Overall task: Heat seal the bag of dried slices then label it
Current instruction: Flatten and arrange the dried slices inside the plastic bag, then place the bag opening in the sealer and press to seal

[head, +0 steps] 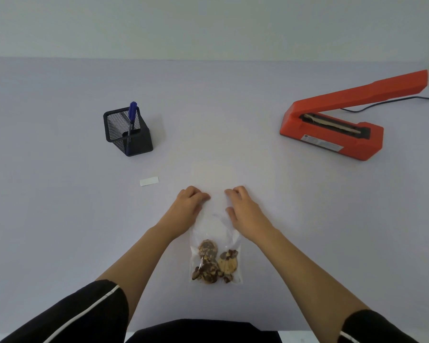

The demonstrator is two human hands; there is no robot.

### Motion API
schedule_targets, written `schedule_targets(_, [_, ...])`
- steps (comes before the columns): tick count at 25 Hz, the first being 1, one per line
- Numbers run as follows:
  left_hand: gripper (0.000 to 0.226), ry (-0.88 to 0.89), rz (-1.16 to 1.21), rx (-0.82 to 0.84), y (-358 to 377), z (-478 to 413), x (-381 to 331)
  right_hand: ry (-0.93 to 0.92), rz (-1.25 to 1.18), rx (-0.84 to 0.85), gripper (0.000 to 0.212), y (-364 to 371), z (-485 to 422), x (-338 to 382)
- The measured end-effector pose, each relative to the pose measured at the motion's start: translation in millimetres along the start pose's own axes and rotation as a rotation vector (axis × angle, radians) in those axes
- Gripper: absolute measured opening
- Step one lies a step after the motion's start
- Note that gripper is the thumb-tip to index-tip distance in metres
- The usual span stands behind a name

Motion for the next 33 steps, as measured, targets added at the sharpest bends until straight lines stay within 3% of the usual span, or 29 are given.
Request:
schedule_targets(5, [0.049,-0.047,-0.055,0.094,-6.4,-19.5,2.7,-0.042,0.082,-0.042,0.043,-4.1,-11.7,2.4])
schedule_targets(12, [0.094,-0.092,-0.141,0.204,-13.8,-44.2,5.4,0.058,0.147,0.117,0.094,-13.7,-51.0,-3.7])
schedule_targets(16, [0.098,-0.100,-0.209,0.239,-12.3,-48.6,3.3,0.111,0.148,0.132,0.096,-12.5,-57.6,0.3])
schedule_targets(20, [0.090,-0.071,-0.281,0.141,-15.9,-40.3,-6.8,0.116,0.099,0.083,0.097,-10.1,-44.4,3.7])
schedule_targets(23, [0.076,-0.041,-0.247,0.066,-21.7,-33.2,-18.0,0.288,-0.177,-0.031,0.096,-20.6,-28.3,-9.5])
schedule_targets(25, [0.066,-0.058,-0.136,-0.028,-30.3,-39.0,-31.8,0.430,-0.347,-0.226,0.087,-40.9,-22.5,-32.4])
schedule_targets(29, [0.058,-0.016,0.018,-0.078,-28.9,-65.4,-92.3,0.542,-0.356,-0.448,0.070,-99.1,-4.0,-92.6])
schedule_targets(33, [0.063,0.017,0.070,-0.057,-13.9,-107.8,-146.3,0.652,-0.309,-0.524,0.076,-149.6,8.0,-152.7])
Point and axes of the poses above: each hand's wrist, its own z-axis away from the middle knuckle, its own y-axis out of the palm, x = y × z, the point moved 7 cm from there along -z, towards the middle knuckle, and after that the axes turned 12 degrees about -x, right-handed, at the moved point
